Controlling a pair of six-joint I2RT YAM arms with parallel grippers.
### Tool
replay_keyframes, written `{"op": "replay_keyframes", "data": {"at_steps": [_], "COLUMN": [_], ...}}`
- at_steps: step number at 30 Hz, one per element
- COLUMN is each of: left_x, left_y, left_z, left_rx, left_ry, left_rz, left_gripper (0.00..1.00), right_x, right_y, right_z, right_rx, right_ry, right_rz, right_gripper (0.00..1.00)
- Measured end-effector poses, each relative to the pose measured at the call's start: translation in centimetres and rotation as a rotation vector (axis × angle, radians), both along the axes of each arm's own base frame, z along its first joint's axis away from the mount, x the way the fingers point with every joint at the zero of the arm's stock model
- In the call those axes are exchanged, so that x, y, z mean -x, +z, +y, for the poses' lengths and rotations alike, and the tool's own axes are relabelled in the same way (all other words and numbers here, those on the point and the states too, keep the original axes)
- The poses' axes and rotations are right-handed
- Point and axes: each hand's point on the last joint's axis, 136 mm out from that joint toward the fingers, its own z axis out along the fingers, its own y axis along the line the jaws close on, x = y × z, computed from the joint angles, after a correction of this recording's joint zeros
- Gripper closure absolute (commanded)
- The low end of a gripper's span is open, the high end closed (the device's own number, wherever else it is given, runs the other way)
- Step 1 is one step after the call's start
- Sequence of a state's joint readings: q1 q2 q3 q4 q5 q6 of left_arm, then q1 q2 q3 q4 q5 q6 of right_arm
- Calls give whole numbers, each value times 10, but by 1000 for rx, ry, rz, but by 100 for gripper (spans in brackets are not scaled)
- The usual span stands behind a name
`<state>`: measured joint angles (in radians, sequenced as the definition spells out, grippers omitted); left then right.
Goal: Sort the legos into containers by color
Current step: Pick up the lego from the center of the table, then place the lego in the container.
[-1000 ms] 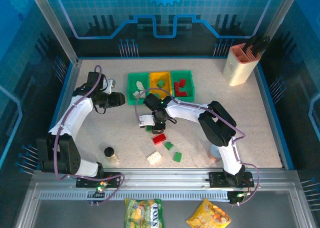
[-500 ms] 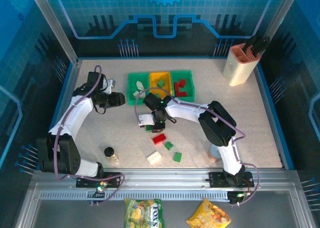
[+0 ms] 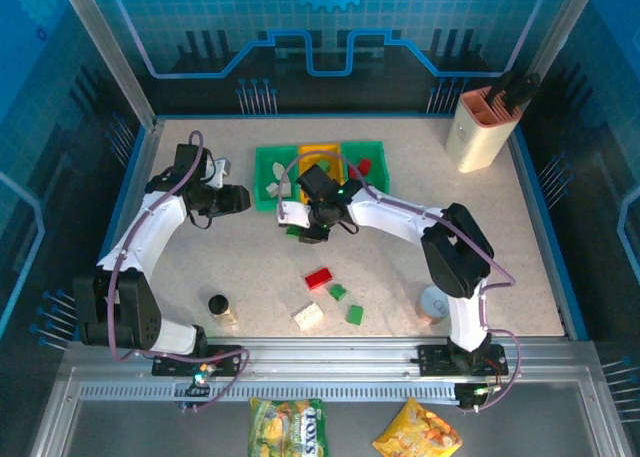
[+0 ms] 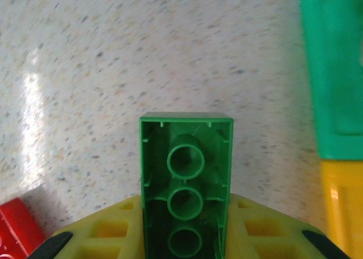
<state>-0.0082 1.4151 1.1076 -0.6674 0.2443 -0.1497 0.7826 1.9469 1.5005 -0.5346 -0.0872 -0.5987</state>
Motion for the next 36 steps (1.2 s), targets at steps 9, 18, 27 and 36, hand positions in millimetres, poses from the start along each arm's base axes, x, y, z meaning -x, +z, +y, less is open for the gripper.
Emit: {"op": "replay_keyframes", "data": {"at_steps": [9, 18, 27, 36], "left_x": [0, 0, 0, 0], "left_y": [0, 0, 0, 1], "left_z": [0, 0, 1, 1], "left_rx": [0, -1, -3, -3], "left_ry": [0, 1, 2, 1], "left_rz": [-1, 0, -1, -4], "left_gripper": [47, 46, 46, 46], "right_x": [-49, -73, -95, -119], "right_y": [28, 30, 21, 13], "right_z": [-15, -32, -38, -41], "right_rx": [-157, -255, -308, -331], "right_ry": [-314, -681, -992, -1162], "right_rz": [-4, 85, 250, 339], "right_gripper": [74, 75, 77, 75]}}
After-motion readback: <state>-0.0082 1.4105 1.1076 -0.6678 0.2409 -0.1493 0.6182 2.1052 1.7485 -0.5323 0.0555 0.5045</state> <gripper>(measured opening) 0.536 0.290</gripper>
